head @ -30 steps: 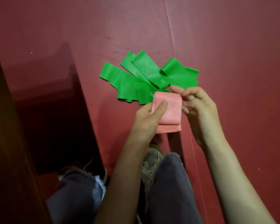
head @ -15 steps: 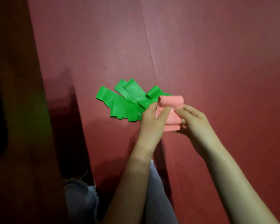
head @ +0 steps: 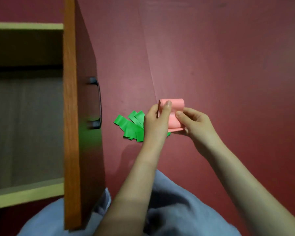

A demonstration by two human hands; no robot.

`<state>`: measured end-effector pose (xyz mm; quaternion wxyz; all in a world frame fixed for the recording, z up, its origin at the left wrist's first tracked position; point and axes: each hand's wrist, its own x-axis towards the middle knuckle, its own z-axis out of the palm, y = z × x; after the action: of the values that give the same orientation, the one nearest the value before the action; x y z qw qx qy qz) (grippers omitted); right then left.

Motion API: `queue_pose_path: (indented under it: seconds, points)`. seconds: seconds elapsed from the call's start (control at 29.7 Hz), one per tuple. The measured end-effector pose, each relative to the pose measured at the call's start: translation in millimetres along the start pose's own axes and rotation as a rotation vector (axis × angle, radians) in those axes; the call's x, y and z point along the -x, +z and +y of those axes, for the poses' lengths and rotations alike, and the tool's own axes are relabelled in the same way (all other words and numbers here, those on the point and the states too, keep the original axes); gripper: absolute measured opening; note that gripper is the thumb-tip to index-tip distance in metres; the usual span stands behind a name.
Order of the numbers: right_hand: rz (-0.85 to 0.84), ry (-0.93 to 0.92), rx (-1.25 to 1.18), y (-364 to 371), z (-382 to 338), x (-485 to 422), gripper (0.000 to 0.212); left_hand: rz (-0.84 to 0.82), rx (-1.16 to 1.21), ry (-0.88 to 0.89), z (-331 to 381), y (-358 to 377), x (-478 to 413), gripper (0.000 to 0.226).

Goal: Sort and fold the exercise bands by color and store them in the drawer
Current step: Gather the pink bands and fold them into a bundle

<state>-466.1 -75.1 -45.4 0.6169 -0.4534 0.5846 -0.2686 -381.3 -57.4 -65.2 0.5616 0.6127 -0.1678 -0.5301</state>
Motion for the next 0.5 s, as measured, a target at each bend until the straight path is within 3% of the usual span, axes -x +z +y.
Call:
queue_pose_path:
  seconds: [0.17, 0.3, 0.4, 0.5]
  points:
    - [-0.009, -0.017, -0.147, 18, -37, 48, 0.011, 0.097, -0.061, 0.156, 49, -20, 44, 0.022]
    - [-0.13, -0.086, -0.27, 35, -67, 81, 0.012, 0.183, -0.027, 0.242, 89, -41, 69, 0.023]
    - [-0.252, -0.111, -0.248, 55, -85, 91, 0.02, 0.22, -0.027, 0.278, 109, -64, 75, 0.022]
    - [-0.27, -0.165, -0.176, 85, -99, 95, 0.023, 0.207, -0.029, 0.282, 128, -94, 76, 0.024]
